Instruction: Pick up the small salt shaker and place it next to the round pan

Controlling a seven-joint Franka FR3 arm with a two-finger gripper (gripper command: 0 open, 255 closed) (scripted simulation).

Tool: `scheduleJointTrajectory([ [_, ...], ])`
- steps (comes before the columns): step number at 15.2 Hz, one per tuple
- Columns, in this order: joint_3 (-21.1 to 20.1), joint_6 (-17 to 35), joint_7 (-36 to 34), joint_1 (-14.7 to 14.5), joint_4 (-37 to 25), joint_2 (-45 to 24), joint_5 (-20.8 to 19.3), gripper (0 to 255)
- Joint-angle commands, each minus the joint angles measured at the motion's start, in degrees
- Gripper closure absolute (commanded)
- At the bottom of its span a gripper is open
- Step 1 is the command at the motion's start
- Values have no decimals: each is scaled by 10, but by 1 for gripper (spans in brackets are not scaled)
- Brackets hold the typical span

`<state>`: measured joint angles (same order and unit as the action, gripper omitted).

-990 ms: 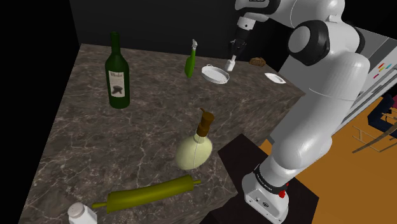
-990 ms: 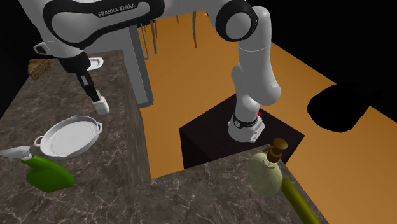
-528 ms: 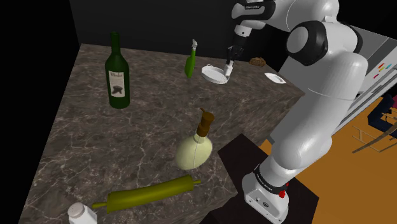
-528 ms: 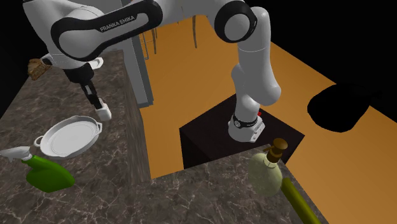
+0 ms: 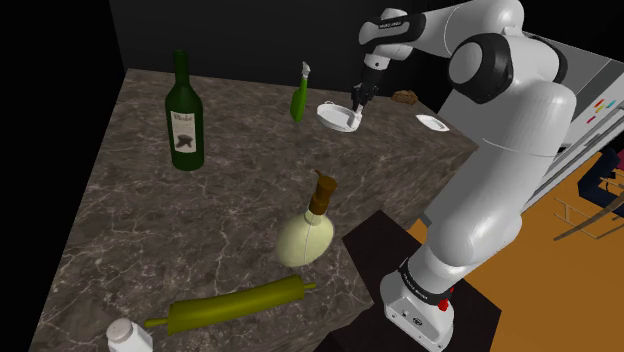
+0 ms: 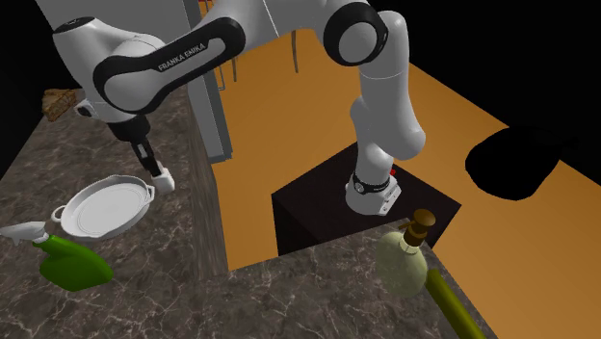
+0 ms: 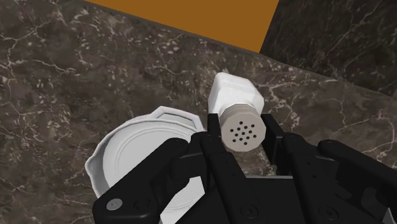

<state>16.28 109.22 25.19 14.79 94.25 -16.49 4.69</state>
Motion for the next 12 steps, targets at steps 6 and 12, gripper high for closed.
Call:
scheduleJointTrajectory([
  [6,-2,49,4,1,36,-14,5,255],
  [12,-4,92,8,2,63,-30,11,255],
])
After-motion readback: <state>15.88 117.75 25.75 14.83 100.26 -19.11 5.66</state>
